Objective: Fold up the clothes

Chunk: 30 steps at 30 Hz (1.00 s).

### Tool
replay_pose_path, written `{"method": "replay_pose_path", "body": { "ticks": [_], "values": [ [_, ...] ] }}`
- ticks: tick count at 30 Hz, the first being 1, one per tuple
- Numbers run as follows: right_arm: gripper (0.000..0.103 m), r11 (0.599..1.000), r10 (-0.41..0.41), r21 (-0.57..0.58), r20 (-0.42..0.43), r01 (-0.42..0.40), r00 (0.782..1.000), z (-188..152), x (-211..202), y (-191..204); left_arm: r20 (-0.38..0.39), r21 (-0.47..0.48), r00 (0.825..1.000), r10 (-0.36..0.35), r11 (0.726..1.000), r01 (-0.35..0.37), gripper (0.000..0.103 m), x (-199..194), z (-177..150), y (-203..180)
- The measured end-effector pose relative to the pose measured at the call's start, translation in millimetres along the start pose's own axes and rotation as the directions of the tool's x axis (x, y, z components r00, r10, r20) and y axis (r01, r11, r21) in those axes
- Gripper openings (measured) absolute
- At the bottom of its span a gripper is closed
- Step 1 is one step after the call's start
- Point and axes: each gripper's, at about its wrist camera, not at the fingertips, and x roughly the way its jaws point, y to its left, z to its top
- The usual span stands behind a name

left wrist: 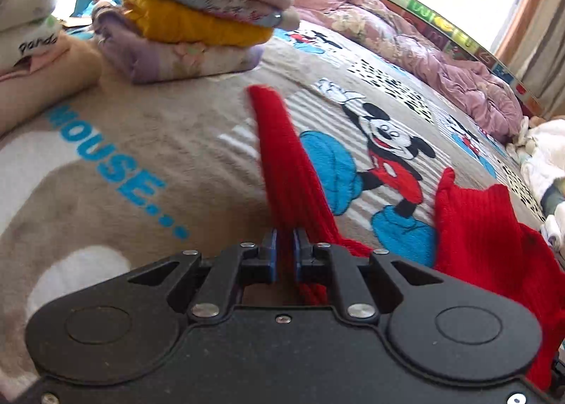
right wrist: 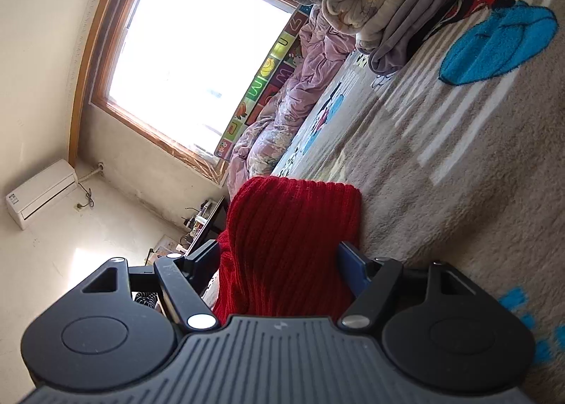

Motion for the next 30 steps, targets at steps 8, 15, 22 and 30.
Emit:
{"method": "replay_pose_path", "body": {
  "ticks": [8, 15, 22, 30],
  "values": [
    [0.072, 0.999, 0.024, 0.027, 0.007, -0.024, 1.000, 2, -1, -4, 0.010, -0.170, 0.998, -0.064, 0.983, 0.065, 0.032, -6, -11, 39],
    [0.068, 0.998, -0.009, 0.057, 0.001, 0.009, 1.000, 4, 1, -3, 0.034, -0.122, 0.998, -0.060, 0.991, 0.064, 0.048, 6, -7, 28],
    [0.036, 0.994, -0.095, -0.049, 0.011, 0.095, 0.995, 1, 11, 42, 0.032, -0.119, 0.997, -0.068, 0.990, 0.071, 0.056, 14, 0, 25],
    [0.035, 0.384, -0.251, -0.923, -0.139, -0.033, 0.958, -130, 35, 190, 0.017, -0.150, 0.994, -0.111, 0.982, 0.113, 0.058, 15, 4, 34]
  ]
}}
